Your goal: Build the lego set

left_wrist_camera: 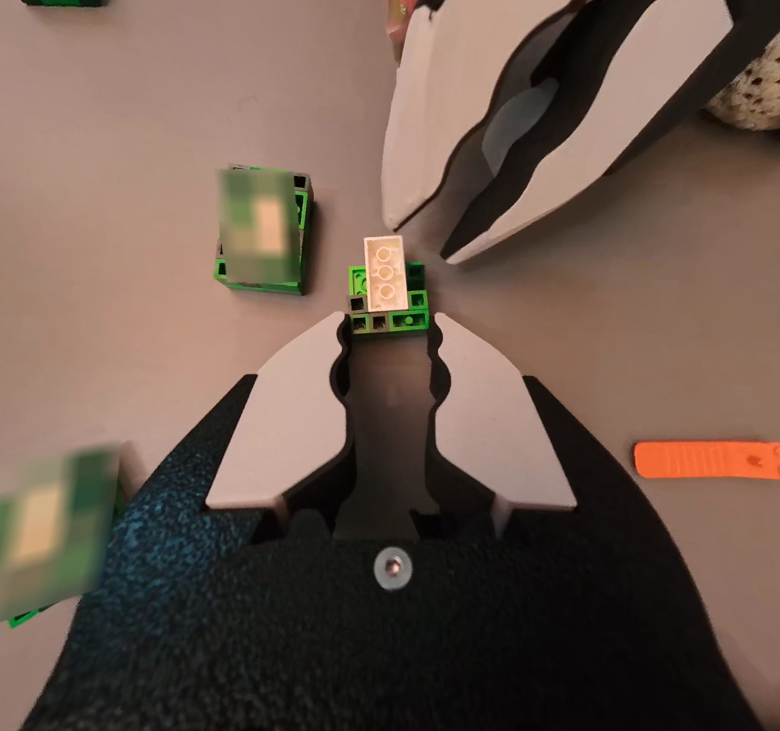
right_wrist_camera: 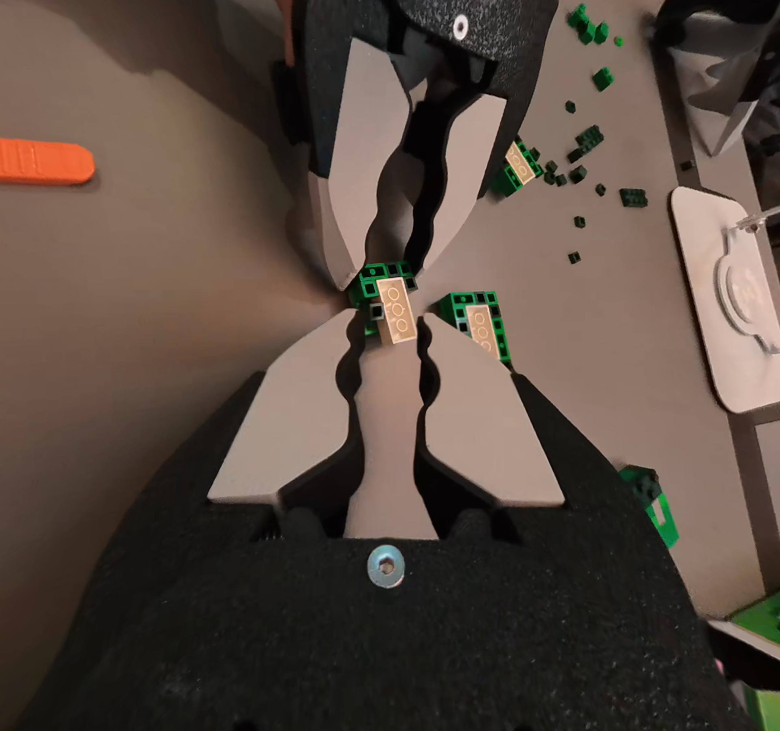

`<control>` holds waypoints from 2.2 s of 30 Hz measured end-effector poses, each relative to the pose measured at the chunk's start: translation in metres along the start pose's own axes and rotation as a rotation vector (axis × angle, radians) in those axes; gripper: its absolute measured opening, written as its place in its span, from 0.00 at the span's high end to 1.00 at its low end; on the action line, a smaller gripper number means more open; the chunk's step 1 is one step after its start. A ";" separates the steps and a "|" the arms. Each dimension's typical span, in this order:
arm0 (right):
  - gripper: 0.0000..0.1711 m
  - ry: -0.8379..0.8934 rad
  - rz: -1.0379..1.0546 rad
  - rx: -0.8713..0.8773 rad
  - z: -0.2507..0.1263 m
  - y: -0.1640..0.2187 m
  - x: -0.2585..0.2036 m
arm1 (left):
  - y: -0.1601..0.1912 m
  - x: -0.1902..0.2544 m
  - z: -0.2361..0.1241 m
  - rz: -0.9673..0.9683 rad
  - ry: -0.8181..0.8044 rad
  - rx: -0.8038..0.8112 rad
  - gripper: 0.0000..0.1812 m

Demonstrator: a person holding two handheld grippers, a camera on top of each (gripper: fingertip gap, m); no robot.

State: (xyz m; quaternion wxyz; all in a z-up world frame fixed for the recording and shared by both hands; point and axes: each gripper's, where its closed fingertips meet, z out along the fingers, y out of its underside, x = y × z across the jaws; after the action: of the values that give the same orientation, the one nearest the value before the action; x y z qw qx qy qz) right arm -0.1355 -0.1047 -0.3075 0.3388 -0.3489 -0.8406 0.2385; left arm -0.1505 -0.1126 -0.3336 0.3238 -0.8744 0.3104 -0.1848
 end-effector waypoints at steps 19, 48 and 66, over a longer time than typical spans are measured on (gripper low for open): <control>1.00 -0.087 0.359 0.209 0.002 -0.004 -0.002 | 0.001 -0.002 0.001 0.068 -0.037 -0.010 0.81; 0.80 0.728 -0.658 -0.109 -0.006 -0.019 0.039 | -0.036 -0.002 -0.025 -0.224 0.034 0.233 0.81; 0.89 0.684 -0.836 -0.181 0.006 -0.012 0.030 | -0.025 -0.001 -0.021 -0.209 0.022 0.160 0.81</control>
State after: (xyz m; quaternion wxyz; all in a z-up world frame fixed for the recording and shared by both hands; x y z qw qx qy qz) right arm -0.1613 -0.0912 -0.2916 0.6275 -0.0706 -0.7666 -0.1166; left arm -0.1512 -0.1060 -0.3015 0.3681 -0.8713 0.2052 -0.2514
